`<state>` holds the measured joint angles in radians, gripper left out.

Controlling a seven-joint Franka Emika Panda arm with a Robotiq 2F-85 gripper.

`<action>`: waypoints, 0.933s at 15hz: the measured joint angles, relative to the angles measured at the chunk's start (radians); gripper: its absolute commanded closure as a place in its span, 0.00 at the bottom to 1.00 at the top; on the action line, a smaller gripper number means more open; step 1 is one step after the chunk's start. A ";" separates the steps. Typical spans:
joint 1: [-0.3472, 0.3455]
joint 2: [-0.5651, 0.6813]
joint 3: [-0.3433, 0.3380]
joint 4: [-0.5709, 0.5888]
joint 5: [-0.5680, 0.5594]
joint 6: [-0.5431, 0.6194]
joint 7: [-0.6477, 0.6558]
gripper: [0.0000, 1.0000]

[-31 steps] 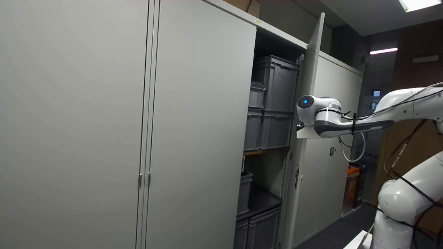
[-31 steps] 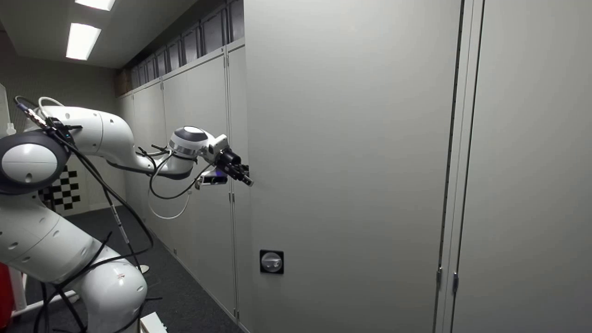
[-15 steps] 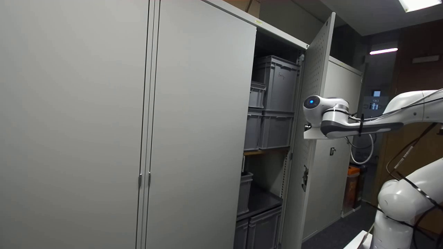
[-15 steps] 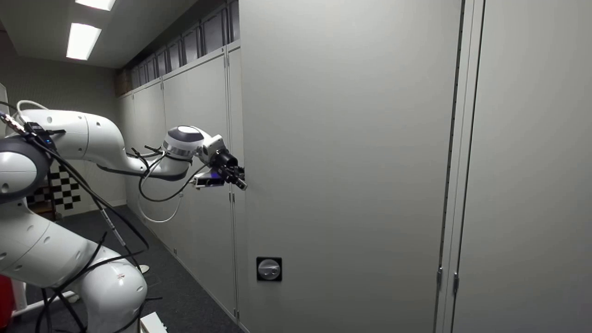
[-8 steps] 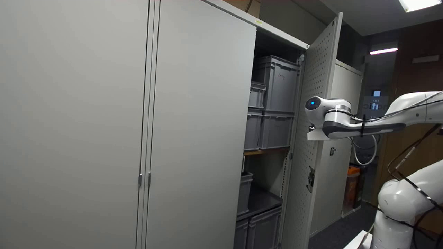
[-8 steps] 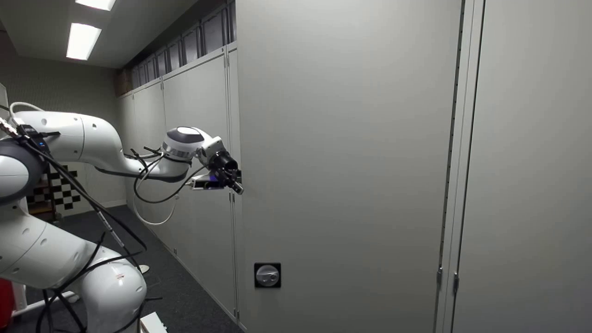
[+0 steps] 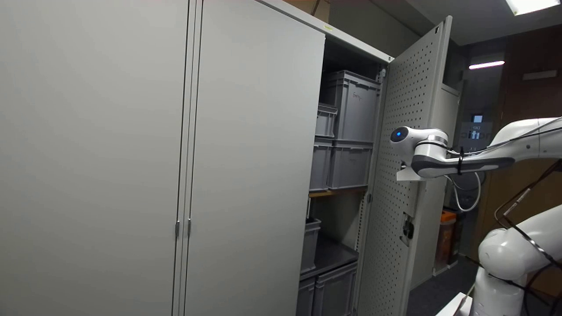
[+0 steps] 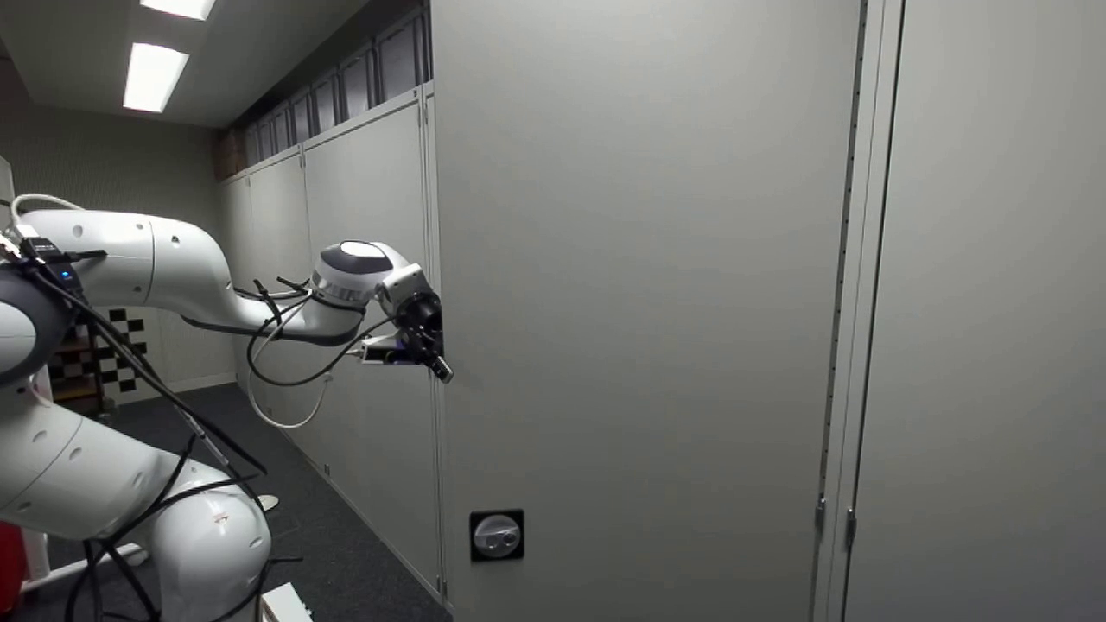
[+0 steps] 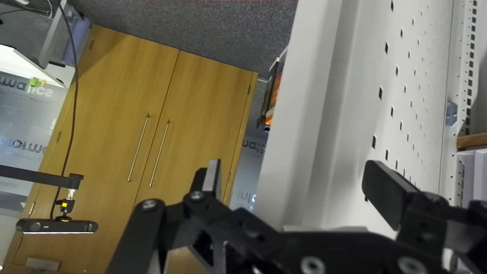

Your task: Open the locker on the right

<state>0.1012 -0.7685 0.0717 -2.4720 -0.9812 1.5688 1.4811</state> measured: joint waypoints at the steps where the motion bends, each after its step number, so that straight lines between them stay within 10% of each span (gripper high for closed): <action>1: -0.006 0.000 -0.008 -0.001 0.000 -0.001 0.000 0.00; 14: -0.002 -0.007 0.031 0.005 0.000 0.005 -0.006 0.00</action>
<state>0.0995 -0.7756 0.1023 -2.4668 -0.9812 1.5741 1.4755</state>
